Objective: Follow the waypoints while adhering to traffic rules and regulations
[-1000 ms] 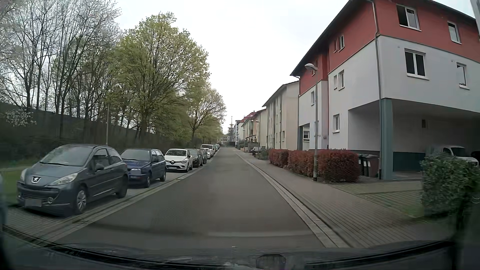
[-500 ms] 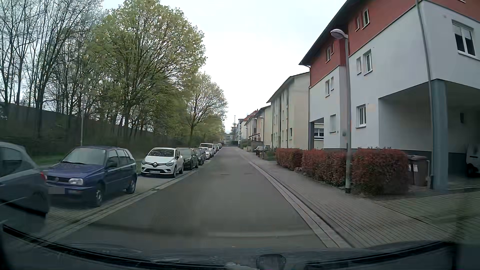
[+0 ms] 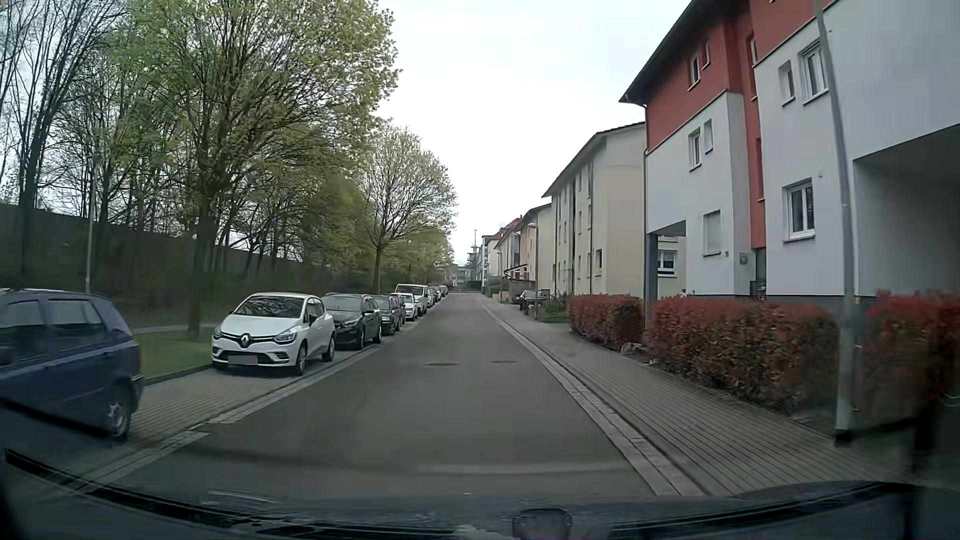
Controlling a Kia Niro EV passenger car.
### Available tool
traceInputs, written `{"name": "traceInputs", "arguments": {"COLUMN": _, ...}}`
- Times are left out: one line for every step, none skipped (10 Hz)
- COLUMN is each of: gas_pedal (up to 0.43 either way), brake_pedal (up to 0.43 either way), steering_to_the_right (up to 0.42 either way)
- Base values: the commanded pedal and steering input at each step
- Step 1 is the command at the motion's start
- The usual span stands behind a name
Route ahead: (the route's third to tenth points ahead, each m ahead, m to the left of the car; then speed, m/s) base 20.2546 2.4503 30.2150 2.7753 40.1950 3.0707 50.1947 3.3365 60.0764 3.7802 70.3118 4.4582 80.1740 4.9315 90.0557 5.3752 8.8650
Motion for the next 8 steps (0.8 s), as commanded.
{"name": "traceInputs", "arguments": {"gas_pedal": 0.0, "brake_pedal": 0.0, "steering_to_the_right": -0.008}}
{"name": "traceInputs", "arguments": {"gas_pedal": 0.0, "brake_pedal": 0.0, "steering_to_the_right": -0.008}}
{"name": "traceInputs", "arguments": {"gas_pedal": 0.0, "brake_pedal": 0.0, "steering_to_the_right": -0.008}}
{"name": "traceInputs", "arguments": {"gas_pedal": 0.0, "brake_pedal": 0.0, "steering_to_the_right": -0.008}}
{"name": "traceInputs", "arguments": {"gas_pedal": 0.0, "brake_pedal": 0.0, "steering_to_the_right": -0.008}}
{"name": "traceInputs", "arguments": {"gas_pedal": 0.0, "brake_pedal": 0.0, "steering_to_the_right": -0.008}}
{"name": "traceInputs", "arguments": {"gas_pedal": 0.0, "brake_pedal": 0.0, "steering_to_the_right": -0.008}}
{"name": "traceInputs", "arguments": {"gas_pedal": 0.0, "brake_pedal": 0.0, "steering_to_the_right": -0.008}}
